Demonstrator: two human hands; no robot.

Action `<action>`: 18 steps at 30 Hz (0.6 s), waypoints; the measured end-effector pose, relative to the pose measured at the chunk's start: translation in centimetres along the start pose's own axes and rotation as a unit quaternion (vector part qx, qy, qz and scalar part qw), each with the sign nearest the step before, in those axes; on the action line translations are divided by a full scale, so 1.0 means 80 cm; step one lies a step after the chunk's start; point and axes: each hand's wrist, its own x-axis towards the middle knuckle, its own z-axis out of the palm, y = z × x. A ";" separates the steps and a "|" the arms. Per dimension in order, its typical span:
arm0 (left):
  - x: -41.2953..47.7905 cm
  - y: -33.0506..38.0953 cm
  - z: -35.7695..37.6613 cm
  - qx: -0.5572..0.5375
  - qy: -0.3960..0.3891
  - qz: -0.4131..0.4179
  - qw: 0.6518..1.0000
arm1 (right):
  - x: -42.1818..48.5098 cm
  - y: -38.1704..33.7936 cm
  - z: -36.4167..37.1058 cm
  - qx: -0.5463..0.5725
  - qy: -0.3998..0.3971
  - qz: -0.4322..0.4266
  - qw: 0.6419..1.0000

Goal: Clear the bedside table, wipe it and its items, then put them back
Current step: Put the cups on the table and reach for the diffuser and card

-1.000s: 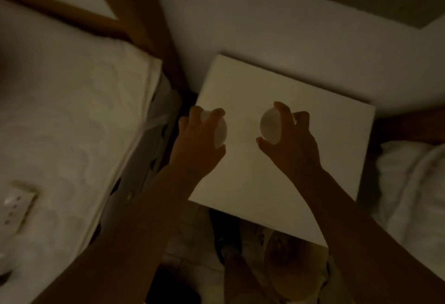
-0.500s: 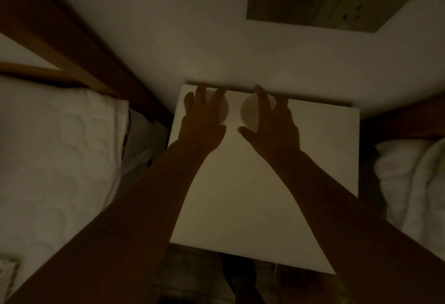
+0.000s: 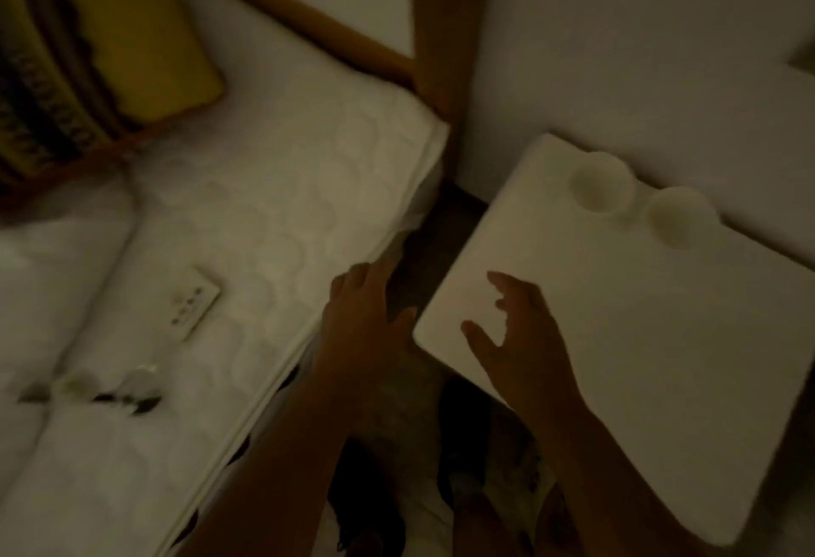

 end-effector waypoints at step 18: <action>-0.218 -0.399 -0.037 -0.195 0.220 -0.307 0.905 | 0.071 -0.223 0.364 -0.110 -0.209 -0.103 0.966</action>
